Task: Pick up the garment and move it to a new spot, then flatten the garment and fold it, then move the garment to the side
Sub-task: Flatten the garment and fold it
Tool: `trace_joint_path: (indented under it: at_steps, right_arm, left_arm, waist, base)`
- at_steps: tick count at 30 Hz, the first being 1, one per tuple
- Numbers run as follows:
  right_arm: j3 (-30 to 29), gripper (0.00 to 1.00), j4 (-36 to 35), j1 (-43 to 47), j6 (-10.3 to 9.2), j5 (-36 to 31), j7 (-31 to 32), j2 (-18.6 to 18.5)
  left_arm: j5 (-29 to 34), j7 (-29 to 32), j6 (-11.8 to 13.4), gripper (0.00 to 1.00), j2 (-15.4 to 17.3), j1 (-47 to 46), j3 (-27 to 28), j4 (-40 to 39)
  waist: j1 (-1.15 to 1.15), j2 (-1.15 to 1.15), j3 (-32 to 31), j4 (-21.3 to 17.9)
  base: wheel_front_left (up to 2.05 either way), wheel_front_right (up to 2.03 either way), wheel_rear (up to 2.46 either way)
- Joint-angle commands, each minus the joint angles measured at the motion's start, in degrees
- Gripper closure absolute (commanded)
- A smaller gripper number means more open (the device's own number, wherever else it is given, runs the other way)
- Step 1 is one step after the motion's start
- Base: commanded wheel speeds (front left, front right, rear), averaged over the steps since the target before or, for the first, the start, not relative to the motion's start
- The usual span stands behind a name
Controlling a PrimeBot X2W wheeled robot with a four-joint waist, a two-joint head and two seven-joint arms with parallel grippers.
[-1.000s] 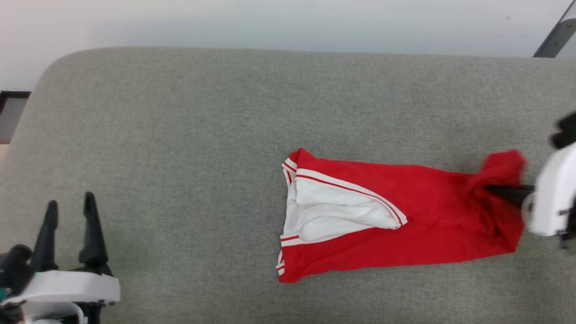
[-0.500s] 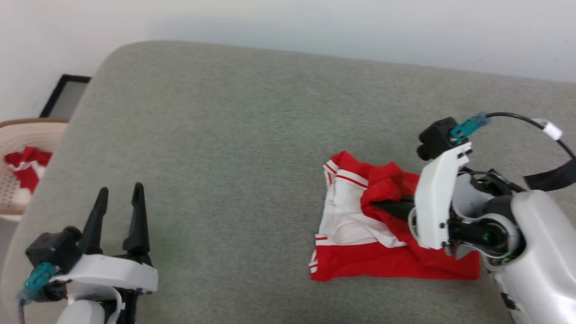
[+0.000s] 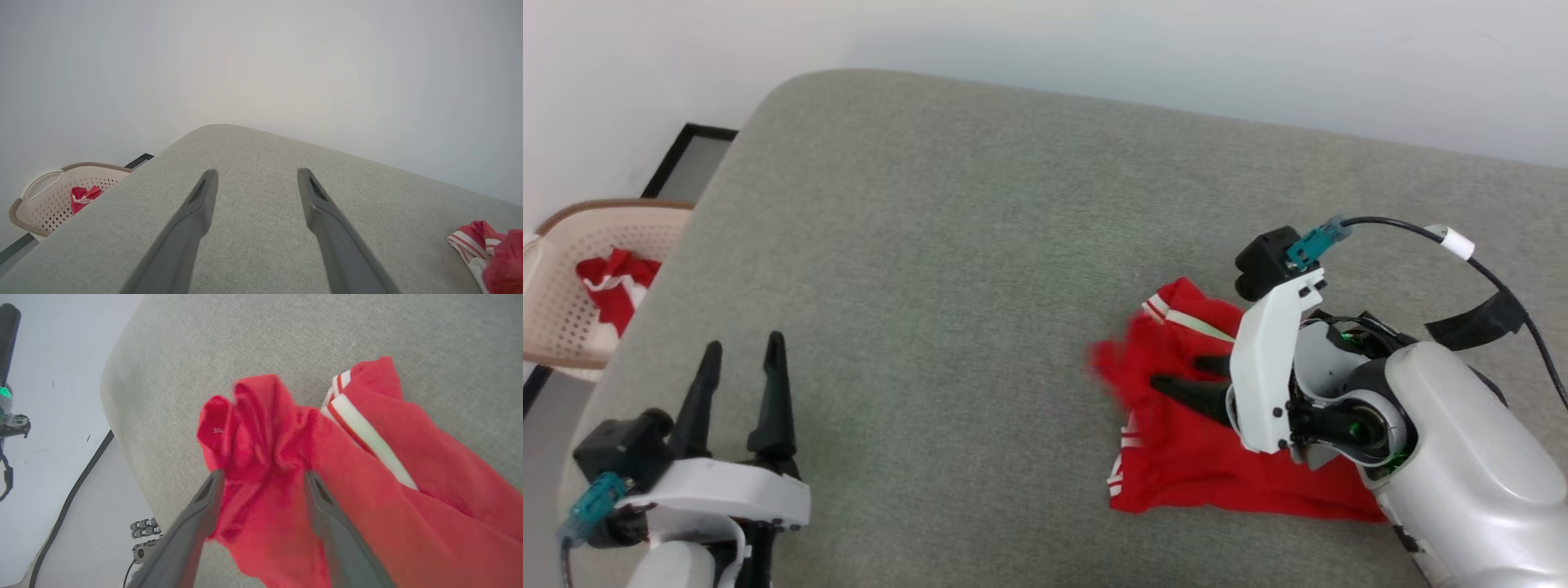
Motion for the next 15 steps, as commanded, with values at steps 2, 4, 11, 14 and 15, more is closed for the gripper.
trace_joint_path:
  at_steps: [2,4,11,14,15]
  right_arm:
    - [0.15,0.00,-1.28,-1.01,-0.08,1.09,-0.97,-1.35]
    - [-0.30,0.00,-2.69,-0.68,-0.07,1.87,-1.69,-2.41]
    - [-4.61,0.00,-7.97,2.62,-0.07,0.60,-8.03,-8.43]
    - [-7.24,0.00,-9.76,5.42,-0.08,-0.24,-12.51,-10.47]
    - [-7.89,0.00,-10.40,6.32,-0.07,-0.76,-14.04,-11.28]
  left_arm:
    - [0.50,-0.22,0.24,0.00,0.32,0.63,0.92,-0.32]
    - [0.73,-0.23,0.33,0.00,0.56,1.15,1.34,-0.59]
    - [1.33,-0.24,0.51,0.00,1.54,3.02,2.58,-1.87]
    - [1.42,-0.24,0.68,0.00,2.07,3.95,3.09,-2.46]
    - [1.69,-0.24,0.82,0.00,2.27,4.24,3.10,-2.61]
  waist:
    - [0.00,0.00,-0.60,-1.85]
    - [0.00,0.00,-0.89,-3.00]
    - [0.00,0.00,-2.30,-7.46]
    - [0.00,0.00,-3.09,-9.49]
    - [0.00,0.00,-3.38,-10.13]
  base:
    - [0.00,0.00,0.00]
    - [0.00,0.00,0.00]
    - [0.00,0.00,0.00]
    - [0.00,0.00,0.00]
    - [0.00,0.00,0.00]
